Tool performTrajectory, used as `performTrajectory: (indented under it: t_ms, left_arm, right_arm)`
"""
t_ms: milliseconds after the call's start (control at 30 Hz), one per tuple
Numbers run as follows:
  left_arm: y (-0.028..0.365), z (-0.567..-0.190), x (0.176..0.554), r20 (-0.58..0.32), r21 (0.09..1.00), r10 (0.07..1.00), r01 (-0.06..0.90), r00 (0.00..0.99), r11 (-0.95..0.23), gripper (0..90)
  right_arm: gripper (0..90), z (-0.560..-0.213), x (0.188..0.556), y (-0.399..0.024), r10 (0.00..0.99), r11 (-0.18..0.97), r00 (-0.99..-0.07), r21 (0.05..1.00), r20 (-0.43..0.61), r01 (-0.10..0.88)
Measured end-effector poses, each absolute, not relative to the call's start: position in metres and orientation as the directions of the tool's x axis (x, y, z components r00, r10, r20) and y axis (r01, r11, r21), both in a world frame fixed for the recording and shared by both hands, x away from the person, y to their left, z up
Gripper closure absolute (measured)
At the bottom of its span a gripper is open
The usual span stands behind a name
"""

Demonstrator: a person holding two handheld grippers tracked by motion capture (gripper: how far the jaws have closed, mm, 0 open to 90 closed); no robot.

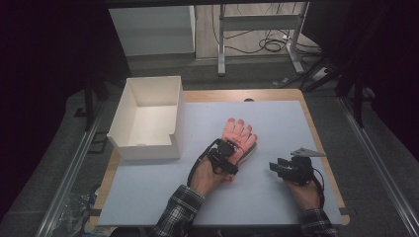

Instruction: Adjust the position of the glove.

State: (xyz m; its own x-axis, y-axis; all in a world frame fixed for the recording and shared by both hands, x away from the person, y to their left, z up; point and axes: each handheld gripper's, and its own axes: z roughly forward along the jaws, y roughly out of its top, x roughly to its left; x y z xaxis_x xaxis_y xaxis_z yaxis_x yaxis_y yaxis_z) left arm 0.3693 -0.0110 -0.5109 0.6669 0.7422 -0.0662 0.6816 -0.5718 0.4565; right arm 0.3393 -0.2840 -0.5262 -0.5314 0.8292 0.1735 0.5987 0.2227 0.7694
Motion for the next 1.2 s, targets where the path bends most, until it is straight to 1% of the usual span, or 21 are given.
performTrajectory:
  t_ms: [33, 67, 100, 167, 200, 233, 300, 333, 367, 400, 467, 500, 533, 567, 633, 900, 933, 1200]
  left_arm:
    - [-0.009, -0.509, 0.369, -0.073, 0.458, 0.730, 0.673, 0.679, -0.580, 34.5]
    - [-0.008, -0.508, 0.368, -0.084, 0.472, 0.717, 0.661, 0.692, -0.583, 42.2]
    - [-0.008, -0.508, 0.368, -0.084, 0.472, 0.717, 0.661, 0.692, -0.583, 44.2]
    - [-0.006, -0.507, 0.366, -0.095, 0.488, 0.706, 0.651, 0.702, -0.582, 48.0]
    - [-0.005, -0.506, 0.366, -0.102, 0.494, 0.703, 0.649, 0.704, -0.579, 49.5]
    - [-0.005, -0.506, 0.366, -0.102, 0.494, 0.703, 0.649, 0.704, -0.579, 50.7]
    - [-0.001, -0.505, 0.367, -0.119, 0.505, 0.697, 0.647, 0.707, -0.571, 52.1]
    - [0.001, -0.504, 0.367, -0.132, 0.510, 0.691, 0.647, 0.711, -0.568, 53.4]
    - [0.001, -0.504, 0.367, -0.132, 0.510, 0.691, 0.647, 0.711, -0.568, 53.8]
    - [0.003, -0.503, 0.367, -0.135, 0.514, 0.689, 0.644, 0.713, -0.566, 54.0]
    - [0.005, -0.499, 0.366, -0.129, 0.518, 0.688, 0.640, 0.714, -0.567, 54.4]
    - [0.005, -0.499, 0.366, -0.129, 0.518, 0.688, 0.640, 0.714, -0.567, 54.4]
    - [0.006, -0.497, 0.367, -0.128, 0.519, 0.687, 0.639, 0.716, -0.569, 54.4]
    - [0.007, -0.496, 0.366, -0.128, 0.519, 0.686, 0.638, 0.716, -0.569, 54.5]
    - [0.010, -0.491, 0.366, -0.122, 0.522, 0.689, 0.636, 0.715, -0.568, 54.5]
    - [0.027, -0.462, 0.369, -0.089, 0.534, 0.703, 0.630, 0.705, -0.564, 54.4]
    - [0.032, -0.453, 0.371, -0.075, 0.534, 0.711, 0.630, 0.699, -0.564, 54.3]
    - [0.048, -0.426, 0.378, -0.068, 0.542, 0.731, 0.640, 0.679, -0.544, 54.2]
  right_arm:
    - [53.2, -0.526, 0.339, -0.284, 0.829, 0.223, -0.531, 0.769, 0.173, 0.599]
    - [52.9, -0.525, 0.338, -0.288, 0.844, 0.231, -0.518, 0.775, 0.142, 0.589]
    - [52.9, -0.525, 0.338, -0.288, 0.844, 0.231, -0.518, 0.775, 0.142, 0.589]
    - [50.4, -0.525, 0.337, -0.293, 0.866, 0.261, -0.494, 0.772, 0.078, 0.579]
    - [48.6, -0.526, 0.337, -0.294, 0.872, 0.265, -0.486, 0.772, 0.064, 0.578]
    - [48.6, -0.526, 0.337, -0.294, 0.872, 0.265, -0.486, 0.772, 0.064, 0.578]
    - [43.3, -0.526, 0.336, -0.295, 0.879, 0.280, -0.475, 0.772, 0.033, 0.571]
    - [38.0, -0.526, 0.336, -0.293, 0.879, 0.299, -0.477, 0.763, 0.014, 0.573]
    - [38.0, -0.526, 0.336, -0.293, 0.879, 0.299, -0.477, 0.763, 0.014, 0.573]
    - [32.3, -0.527, 0.336, -0.288, 0.876, 0.340, -0.481, 0.746, -0.030, 0.572]
    - [30.1, -0.528, 0.335, -0.284, 0.870, 0.379, -0.487, 0.738, -0.079, 0.558]
    - [30.1, -0.528, 0.335, -0.284, 0.870, 0.379, -0.487, 0.738, -0.079, 0.558]
    - [28.2, -0.528, 0.335, -0.283, 0.870, 0.382, -0.485, 0.738, -0.085, 0.557]
    - [25.4, -0.528, 0.336, -0.284, 0.877, 0.368, -0.476, 0.735, -0.070, 0.569]
    - [23.9, -0.529, 0.338, -0.286, 0.878, 0.353, -0.476, 0.733, -0.047, 0.581]
    - [23.6, -0.529, 0.338, -0.286, 0.875, 0.364, -0.481, 0.731, -0.056, 0.577]
    - [23.6, -0.529, 0.338, -0.286, 0.875, 0.364, -0.480, 0.731, -0.056, 0.577]
    - [23.6, -0.529, 0.338, -0.286, 0.875, 0.362, -0.481, 0.733, -0.054, 0.576]
